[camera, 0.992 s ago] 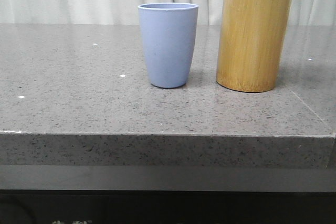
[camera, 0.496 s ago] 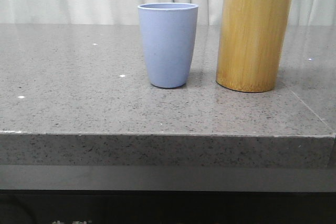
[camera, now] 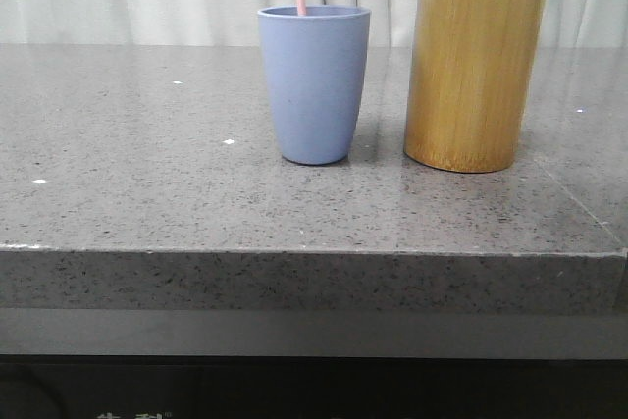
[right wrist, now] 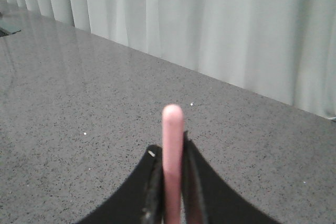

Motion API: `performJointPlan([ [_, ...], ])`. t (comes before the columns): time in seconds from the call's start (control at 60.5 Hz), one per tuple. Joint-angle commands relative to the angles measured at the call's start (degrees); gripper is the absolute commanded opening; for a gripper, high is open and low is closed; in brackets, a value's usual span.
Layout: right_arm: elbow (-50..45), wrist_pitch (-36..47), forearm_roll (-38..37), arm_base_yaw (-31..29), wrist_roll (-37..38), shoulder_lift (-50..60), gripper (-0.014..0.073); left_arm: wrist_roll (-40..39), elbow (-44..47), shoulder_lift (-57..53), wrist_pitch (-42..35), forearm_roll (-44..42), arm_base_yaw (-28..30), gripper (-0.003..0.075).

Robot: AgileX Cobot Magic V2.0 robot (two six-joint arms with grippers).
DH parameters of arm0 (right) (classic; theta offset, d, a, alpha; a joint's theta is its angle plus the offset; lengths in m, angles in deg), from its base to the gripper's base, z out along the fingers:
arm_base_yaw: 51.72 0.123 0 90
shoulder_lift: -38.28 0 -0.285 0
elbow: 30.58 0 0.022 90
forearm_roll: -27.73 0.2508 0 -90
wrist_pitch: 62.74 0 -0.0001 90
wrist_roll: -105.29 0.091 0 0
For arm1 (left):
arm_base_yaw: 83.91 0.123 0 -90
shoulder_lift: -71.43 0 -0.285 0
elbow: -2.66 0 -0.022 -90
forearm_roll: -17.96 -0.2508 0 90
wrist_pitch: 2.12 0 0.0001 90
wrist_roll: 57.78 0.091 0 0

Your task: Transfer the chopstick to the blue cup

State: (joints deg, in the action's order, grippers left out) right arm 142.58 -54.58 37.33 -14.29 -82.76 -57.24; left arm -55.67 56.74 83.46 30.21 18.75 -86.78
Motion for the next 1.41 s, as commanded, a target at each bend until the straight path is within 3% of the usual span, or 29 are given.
performJointPlan([
  [0.0,1.9,4.5,-0.4,0.0,-0.7,2.3,0.0185,-0.5,-1.3,0.6,-4.9,0.4,0.0,-0.0019],
  [0.165,1.9,3.8,-0.4,0.0,-0.7,3.1,0.0218,-0.5,-1.3,0.6,-4.9,0.4,0.0,-0.0019],
  [0.314,3.6,-2.5,-0.4,-0.4,-0.7,6.0,0.0208,-0.5,-1.3,0.6,-4.9,0.4,0.0,-0.0019],
  [0.612,13.5,-28.0,-0.4,-8.6,-0.7,10.6,-0.0092,-0.5,-1.3,0.6,-4.9,0.4,0.0,-0.0019],
  [0.893,12.7,-41.8,-0.4,-22.1,-0.7,16.2,-0.0084,-0.5,-1.3,0.6,-4.9,0.4,0.0,-0.0019],
  [1.125,-3.2,-40.2,-0.4,-33.3,-0.7,28.4,-0.0088,-0.5,-1.3,0.6,-4.9,0.4,0.0,-0.0019],
  [1.389,-28.0,-28.2,3.2,-34.7,-0.7,45.3,-0.0088,-0.5,-1.3,0.6,-4.9,0.4,0.0,-0.0019],
])
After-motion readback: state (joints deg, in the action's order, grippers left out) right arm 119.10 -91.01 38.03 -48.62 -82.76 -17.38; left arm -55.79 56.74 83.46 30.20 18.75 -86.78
